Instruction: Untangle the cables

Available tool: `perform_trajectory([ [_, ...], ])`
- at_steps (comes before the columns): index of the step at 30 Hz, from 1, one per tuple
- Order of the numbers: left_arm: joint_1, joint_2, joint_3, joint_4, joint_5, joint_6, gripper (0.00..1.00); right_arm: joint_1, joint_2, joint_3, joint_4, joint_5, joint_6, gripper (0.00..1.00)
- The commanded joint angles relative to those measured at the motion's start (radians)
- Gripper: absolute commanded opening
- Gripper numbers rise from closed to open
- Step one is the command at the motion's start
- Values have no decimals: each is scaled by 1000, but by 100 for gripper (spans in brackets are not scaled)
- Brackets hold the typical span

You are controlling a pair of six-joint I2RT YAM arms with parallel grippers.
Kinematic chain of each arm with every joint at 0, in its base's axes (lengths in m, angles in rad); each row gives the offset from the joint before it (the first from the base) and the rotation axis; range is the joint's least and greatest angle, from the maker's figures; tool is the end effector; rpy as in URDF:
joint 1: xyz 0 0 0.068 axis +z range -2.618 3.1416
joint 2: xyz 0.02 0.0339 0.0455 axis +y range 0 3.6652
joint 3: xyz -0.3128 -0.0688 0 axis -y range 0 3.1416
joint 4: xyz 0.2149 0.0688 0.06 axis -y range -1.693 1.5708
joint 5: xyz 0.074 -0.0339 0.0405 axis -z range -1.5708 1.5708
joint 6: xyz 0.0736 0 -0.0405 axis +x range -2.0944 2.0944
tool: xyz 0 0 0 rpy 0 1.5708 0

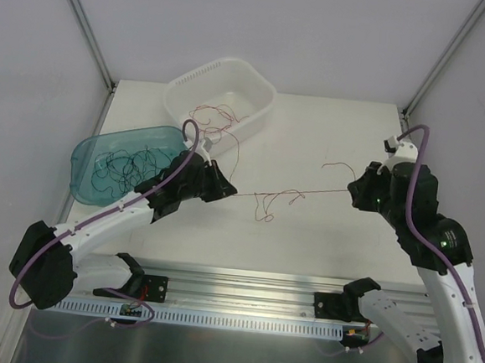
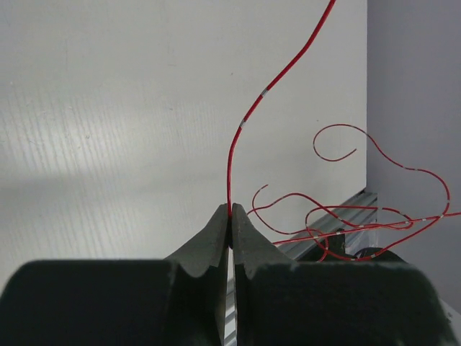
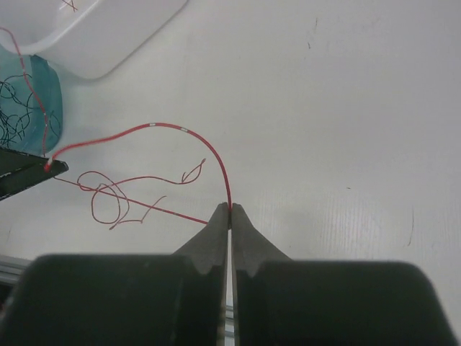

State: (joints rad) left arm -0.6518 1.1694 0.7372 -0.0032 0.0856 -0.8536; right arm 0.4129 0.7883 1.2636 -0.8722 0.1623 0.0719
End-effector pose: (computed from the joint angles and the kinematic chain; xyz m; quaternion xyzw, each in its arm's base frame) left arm 0.1962 -0.1577 0.3038 -0.0620 0.8404 -0.3936 0.3674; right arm 0.0948 0.0286 0.4303 -0.0966 0.8255 0.0670 0.5521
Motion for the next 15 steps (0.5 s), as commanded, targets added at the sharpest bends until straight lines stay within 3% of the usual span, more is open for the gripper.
perform_trajectory([
  [1,46,-27,-12,-236,-103,90,0,-46,28,-14,-27,81,-77,1],
  [6,-17,-53,48,-233,-89,85,0,-46,74,-249,113,-62,25,4],
  [8,-38,-53,54,-231,-87,59,0,-46,113,-297,147,-63,55,18],
  [9,-45,-50,60,-231,-89,50,0,-46,152,-332,151,-61,74,31],
  [11,-68,-30,67,-225,-87,30,0,-40,164,-357,171,-89,88,43],
  [12,-74,-11,74,-224,-89,22,0,-33,148,-377,189,-102,101,54],
  [15,-104,30,91,-218,-98,-2,0,23,105,-406,269,-153,161,62],
])
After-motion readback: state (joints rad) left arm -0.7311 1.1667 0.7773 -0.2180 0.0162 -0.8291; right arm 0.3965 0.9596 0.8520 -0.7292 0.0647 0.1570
